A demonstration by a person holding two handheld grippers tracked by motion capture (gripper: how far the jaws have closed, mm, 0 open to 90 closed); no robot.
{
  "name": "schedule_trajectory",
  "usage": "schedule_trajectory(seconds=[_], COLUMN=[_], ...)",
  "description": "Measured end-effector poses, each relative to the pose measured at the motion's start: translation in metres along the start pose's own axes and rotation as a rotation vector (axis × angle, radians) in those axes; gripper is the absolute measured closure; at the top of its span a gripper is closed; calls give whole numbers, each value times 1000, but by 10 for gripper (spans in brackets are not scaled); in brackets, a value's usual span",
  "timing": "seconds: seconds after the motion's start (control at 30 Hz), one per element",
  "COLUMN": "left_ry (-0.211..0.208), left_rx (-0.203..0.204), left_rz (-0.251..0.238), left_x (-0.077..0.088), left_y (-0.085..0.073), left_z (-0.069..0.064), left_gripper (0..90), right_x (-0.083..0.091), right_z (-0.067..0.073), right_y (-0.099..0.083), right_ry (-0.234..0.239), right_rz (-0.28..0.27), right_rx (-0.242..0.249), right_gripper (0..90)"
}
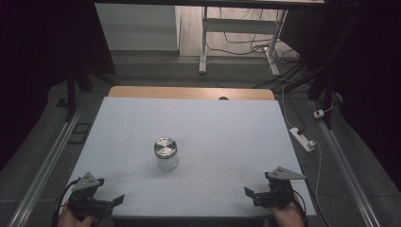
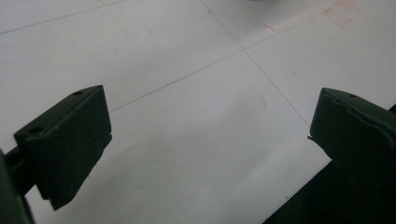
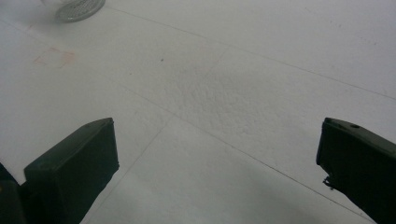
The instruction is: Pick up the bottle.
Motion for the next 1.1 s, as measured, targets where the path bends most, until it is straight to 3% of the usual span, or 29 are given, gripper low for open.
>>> schedule_trajectory(seconds=[0.43,0.6,0.73,1.1], left_ry=[13,-4,-11,-57], left_rx=[8,26,29,26], left_rz=[7,4,5,3], left_x=[0,0,0,0], left_y=[0,0,0,1], left_z=[1,3,3,5], left_gripper=[5,6,14,15], right_x=[5,8,8,6], right_z=[-2,-6,-9,-8], right_y=[-2,-3,-3,-2], right_ry=[-3,-18,-1,2], right_rz=[-18,-19,-16,-1], right_rx=[-17,-26,-52,-44], right_gripper=[0,0,0,0])
Point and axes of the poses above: each handheld gripper's, and its own axes: x roughly backward along the jaws, y roughly out of its top, z roughly to its left, the point moved 1 cm from there along -x, roughly forward along the jaws, and after that the axes turned 12 degrees about y, right-handed, at the moved point
